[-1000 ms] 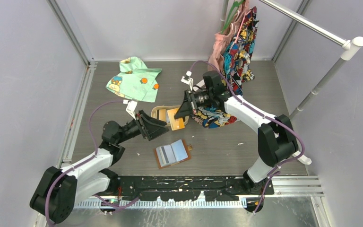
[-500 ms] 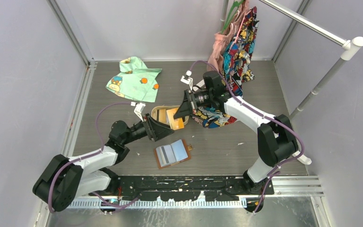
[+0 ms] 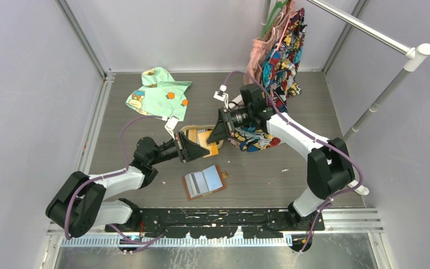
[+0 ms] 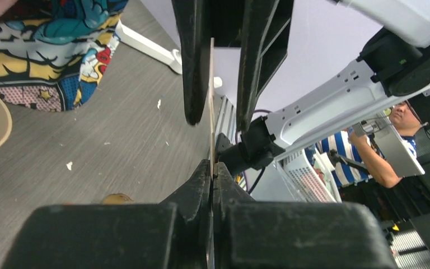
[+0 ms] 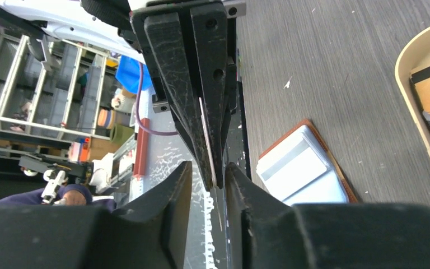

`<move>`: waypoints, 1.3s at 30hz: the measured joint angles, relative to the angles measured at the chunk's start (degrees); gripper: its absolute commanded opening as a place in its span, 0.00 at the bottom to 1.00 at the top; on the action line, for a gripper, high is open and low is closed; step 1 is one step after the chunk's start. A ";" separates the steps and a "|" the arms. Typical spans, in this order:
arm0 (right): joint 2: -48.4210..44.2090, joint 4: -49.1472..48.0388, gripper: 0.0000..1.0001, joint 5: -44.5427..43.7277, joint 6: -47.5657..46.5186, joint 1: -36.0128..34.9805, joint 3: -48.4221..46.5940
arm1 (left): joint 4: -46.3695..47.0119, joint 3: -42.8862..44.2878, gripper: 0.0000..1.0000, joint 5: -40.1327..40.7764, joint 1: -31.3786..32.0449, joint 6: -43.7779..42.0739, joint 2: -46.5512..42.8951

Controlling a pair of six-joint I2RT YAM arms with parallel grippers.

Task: Put the credit cards into the card holder
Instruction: Pick up the credit card from the storage box.

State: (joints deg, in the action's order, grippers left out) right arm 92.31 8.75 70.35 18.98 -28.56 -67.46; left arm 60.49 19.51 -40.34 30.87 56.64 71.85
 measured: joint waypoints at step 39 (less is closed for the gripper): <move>-3.65 18.91 0.01 -5.90 -18.45 -0.90 -2.64 | -37.29 5.01 0.37 0.46 0.04 -10.10 -13.81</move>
State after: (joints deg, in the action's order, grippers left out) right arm 88.66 27.66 64.45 0.54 -29.45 -70.11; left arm 23.20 24.51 -39.88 30.92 46.54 58.04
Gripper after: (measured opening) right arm 0.039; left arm 0.325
